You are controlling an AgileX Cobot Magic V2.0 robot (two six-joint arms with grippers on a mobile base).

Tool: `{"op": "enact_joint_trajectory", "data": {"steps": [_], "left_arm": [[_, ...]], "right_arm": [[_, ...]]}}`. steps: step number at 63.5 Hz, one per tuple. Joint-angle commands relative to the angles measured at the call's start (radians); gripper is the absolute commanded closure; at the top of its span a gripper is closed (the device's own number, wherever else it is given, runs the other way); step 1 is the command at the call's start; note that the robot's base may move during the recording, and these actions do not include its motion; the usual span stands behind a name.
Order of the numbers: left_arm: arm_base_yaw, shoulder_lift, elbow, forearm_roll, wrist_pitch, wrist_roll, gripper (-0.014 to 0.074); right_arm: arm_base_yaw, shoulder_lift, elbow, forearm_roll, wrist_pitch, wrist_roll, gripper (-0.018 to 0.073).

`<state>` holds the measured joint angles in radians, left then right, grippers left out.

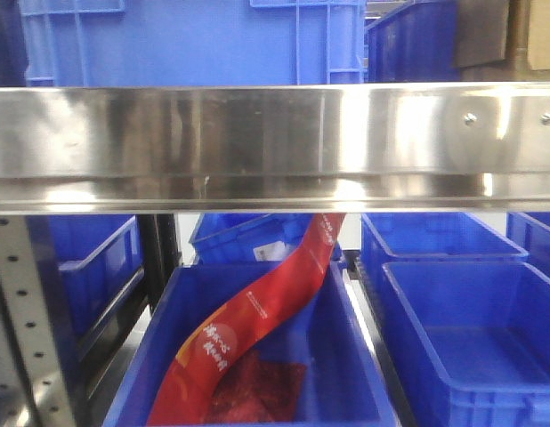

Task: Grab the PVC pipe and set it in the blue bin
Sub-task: 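Move the held pipe piece over the blue bin on the shelf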

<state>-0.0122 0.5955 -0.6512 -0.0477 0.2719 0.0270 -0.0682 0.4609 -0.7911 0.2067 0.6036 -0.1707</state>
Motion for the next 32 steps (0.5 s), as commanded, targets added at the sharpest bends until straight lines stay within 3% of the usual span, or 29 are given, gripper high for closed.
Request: {"op": "enact_joint_trajectory", "data": {"steps": [1, 32], "left_arm": [[-0.005, -0.003, 0.001, -0.002, -0.029, -0.002, 0.0707], [-0.005, -0.003, 0.001, -0.002, -0.029, -0.002, 0.0707]], "right_arm": [[-0.001, -0.004, 0.003, -0.002, -0.028, -0.003, 0.0728], [-0.001, -0.004, 0.003, -0.002, -0.028, -0.003, 0.0728]]}}
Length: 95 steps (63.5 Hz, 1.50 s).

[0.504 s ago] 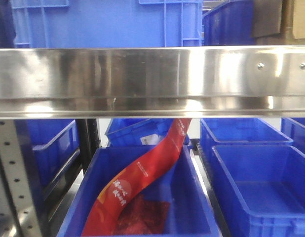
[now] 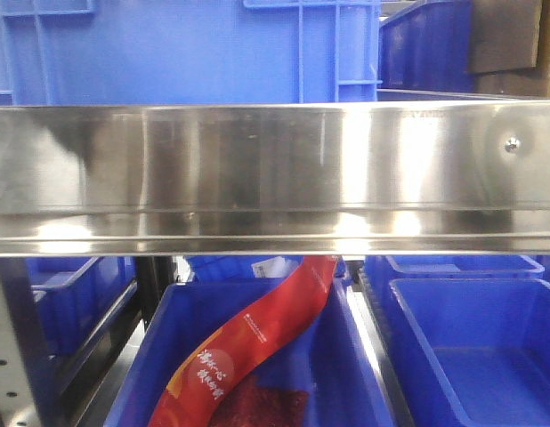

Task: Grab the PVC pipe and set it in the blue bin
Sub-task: 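Move the held pipe piece over the blue bin on the shelf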

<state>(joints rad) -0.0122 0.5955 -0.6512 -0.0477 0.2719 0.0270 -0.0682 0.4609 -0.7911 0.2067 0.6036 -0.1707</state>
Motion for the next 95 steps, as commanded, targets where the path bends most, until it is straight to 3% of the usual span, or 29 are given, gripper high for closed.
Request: {"op": "enact_joint_trajectory", "data": {"steps": [1, 70, 95], "left_arm": [[-0.005, -0.003, 0.001, -0.002, -0.029, -0.002, 0.0707], [-0.005, -0.003, 0.001, -0.002, -0.029, -0.002, 0.0707], [-0.005, -0.003, 0.001, -0.002, -0.150, -0.002, 0.0707]], "right_arm": [[-0.001, -0.004, 0.003, -0.002, -0.028, -0.003, 0.0728], [-0.001, -0.004, 0.003, -0.002, -0.028, -0.003, 0.0728], [-0.001, -0.004, 0.003, 0.000, -0.103, -0.003, 0.0728]]}}
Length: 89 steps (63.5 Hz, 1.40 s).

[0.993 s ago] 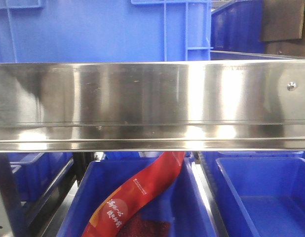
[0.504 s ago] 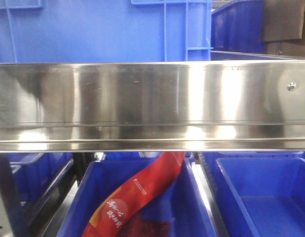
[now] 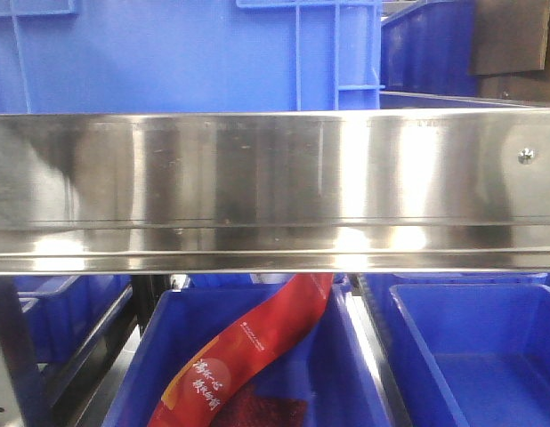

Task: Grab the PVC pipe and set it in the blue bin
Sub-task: 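Move the held pipe piece over the blue bin on the shelf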

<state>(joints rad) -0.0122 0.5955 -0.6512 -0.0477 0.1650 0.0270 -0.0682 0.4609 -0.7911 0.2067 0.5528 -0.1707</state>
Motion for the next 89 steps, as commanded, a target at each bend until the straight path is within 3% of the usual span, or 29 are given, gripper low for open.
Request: {"op": "enact_joint_trajectory", "data": {"steps": [1, 15, 30, 40, 49, 59, 73, 89], "left_arm": [[-0.005, -0.003, 0.001, -0.002, -0.045, -0.002, 0.0707], [-0.005, -0.003, 0.001, -0.002, -0.078, -0.002, 0.0707], [-0.007, 0.022, -0.040, 0.000, -0.081, -0.002, 0.0707], [-0.065, 0.064, -0.113, 0.014, -0.078, -0.002, 0.0707], [-0.165, 0.130, -0.183, 0.078, -0.076, -0.002, 0.0707], [-0.243, 0.228, -0.246, 0.085, -0.083, -0.002, 0.0707], [-0.247, 0.376, -0.356, 0.088, -0.085, -0.002, 0.0707], [-0.250, 0.529, -0.511, 0.088, -0.085, -0.002, 0.0707]], "right_arm": [[-0.001, -0.004, 0.003, 0.000, -0.055, -0.003, 0.0728], [-0.001, -0.004, 0.003, 0.014, -0.049, -0.003, 0.0728], [-0.001, 0.006, -0.001, 0.106, -0.139, -0.003, 0.0728], [0.009, 0.060, -0.047, 0.121, -0.123, -0.006, 0.0728], [0.072, 0.137, -0.107, 0.140, -0.114, -0.035, 0.0728], [0.185, 0.214, -0.162, 0.140, -0.117, -0.040, 0.0728], [0.300, 0.285, -0.176, 0.140, -0.131, -0.040, 0.0728], [0.342, 0.288, -0.176, 0.140, -0.139, -0.040, 0.0728]]}}
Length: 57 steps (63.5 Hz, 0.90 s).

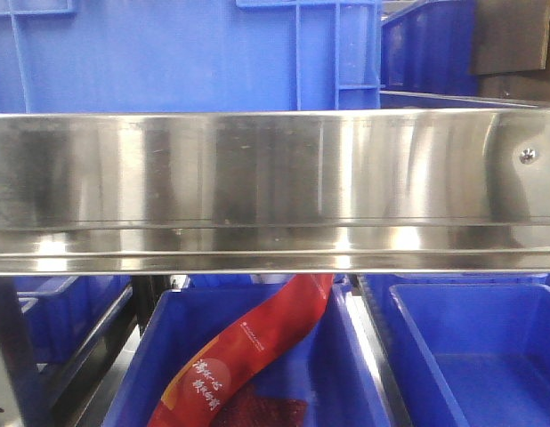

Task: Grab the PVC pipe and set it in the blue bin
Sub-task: 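Move the held pipe piece over the blue bin on the shelf, then open both grippers to drop the pipe piece into the blue bin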

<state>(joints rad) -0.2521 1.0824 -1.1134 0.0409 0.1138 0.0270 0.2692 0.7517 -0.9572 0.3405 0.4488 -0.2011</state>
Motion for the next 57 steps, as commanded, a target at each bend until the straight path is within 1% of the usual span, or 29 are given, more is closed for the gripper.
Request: {"op": "enact_joint_trajectory", "data": {"steps": [1, 11, 15, 20, 25, 30, 35, 40, 45, 52, 57], "left_arm": [[-0.010, 0.051, -0.057, -0.001, -0.034, -0.002, 0.0707], [-0.016, 0.152, -0.122, -0.001, -0.025, -0.002, 0.0706], [-0.018, 0.181, -0.136, -0.001, -0.024, -0.002, 0.0691], [-0.033, 0.221, -0.152, 0.001, -0.024, -0.002, 0.0619], [-0.045, 0.247, -0.159, 0.001, -0.027, -0.002, 0.0499], [-0.052, 0.266, -0.159, 0.001, -0.028, -0.002, 0.0404], [-0.052, 0.271, -0.159, 0.001, -0.027, -0.002, 0.0350], [-0.052, 0.271, -0.159, 0.001, -0.027, -0.002, 0.0339], [-0.052, 0.265, -0.159, 0.001, -0.015, -0.002, 0.0340], [-0.066, 0.237, -0.159, 0.001, 0.022, -0.002, 0.0344], [-0.079, 0.215, -0.159, 0.001, 0.055, -0.002, 0.0376]], "right_arm": [[0.004, -0.003, -0.010, 0.006, -0.035, -0.010, 0.0728], [0.004, -0.003, -0.010, 0.006, -0.019, -0.010, 0.0728], [0.004, -0.003, -0.010, 0.006, -0.015, -0.010, 0.0728], [0.004, -0.003, -0.010, 0.006, -0.012, -0.010, 0.0728], [0.004, -0.003, -0.010, 0.006, -0.012, -0.010, 0.0728], [0.004, -0.003, -0.010, 0.006, -0.019, -0.010, 0.0728], [0.004, 0.000, -0.010, 0.006, -0.033, -0.010, 0.0728], [0.007, 0.008, -0.010, 0.006, -0.068, -0.010, 0.0728], [0.027, 0.026, -0.010, 0.006, -0.103, -0.010, 0.0728], [0.078, 0.064, -0.011, 0.006, -0.152, -0.010, 0.0728], [0.111, 0.101, -0.011, 0.006, -0.190, -0.010, 0.0728]]}}
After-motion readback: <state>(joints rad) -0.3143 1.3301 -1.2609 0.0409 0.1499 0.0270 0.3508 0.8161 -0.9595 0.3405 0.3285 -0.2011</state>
